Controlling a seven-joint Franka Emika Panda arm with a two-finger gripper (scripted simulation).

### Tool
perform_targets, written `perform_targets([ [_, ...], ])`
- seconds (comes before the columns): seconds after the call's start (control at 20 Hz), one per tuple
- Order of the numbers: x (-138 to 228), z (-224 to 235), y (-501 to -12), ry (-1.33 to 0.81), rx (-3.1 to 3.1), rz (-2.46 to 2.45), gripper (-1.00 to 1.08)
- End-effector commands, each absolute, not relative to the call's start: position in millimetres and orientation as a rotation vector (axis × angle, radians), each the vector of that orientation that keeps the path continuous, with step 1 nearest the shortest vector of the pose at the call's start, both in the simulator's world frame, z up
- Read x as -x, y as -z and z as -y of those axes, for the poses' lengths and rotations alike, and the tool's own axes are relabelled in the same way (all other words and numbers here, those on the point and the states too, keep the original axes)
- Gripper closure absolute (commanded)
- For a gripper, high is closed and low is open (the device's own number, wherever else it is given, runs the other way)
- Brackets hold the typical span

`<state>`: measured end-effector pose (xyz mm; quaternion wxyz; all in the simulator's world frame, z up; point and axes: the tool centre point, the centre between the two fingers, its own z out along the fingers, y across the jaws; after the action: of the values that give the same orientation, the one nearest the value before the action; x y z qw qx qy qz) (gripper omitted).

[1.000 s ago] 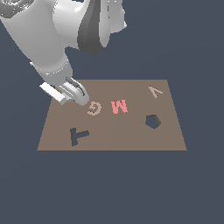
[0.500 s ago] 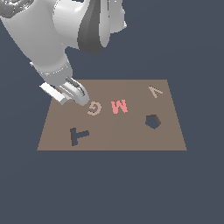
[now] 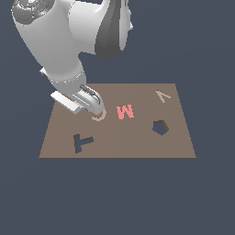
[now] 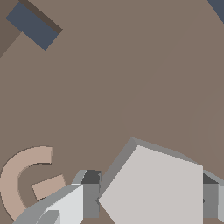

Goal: Insert a designated object into the corresponding slot on a board.

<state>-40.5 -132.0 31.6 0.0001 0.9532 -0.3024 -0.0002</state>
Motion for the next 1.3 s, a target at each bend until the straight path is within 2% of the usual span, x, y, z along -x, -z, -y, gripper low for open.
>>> perform_targets([
  [0.0, 30.2, 109.6, -32.6, 0.0, -3.008, 0.908, 1.08],
  [0.75, -36.5, -94.4, -39.1, -0.001, -3.095, 0.538, 1.08],
  [1.0, -44.4, -134.6, -40.2, -0.001, -3.107, 0.465, 1.08],
  [1.25, -47.8, -154.5, -40.8, 0.0, -3.112, 0.428, 1.08],
])
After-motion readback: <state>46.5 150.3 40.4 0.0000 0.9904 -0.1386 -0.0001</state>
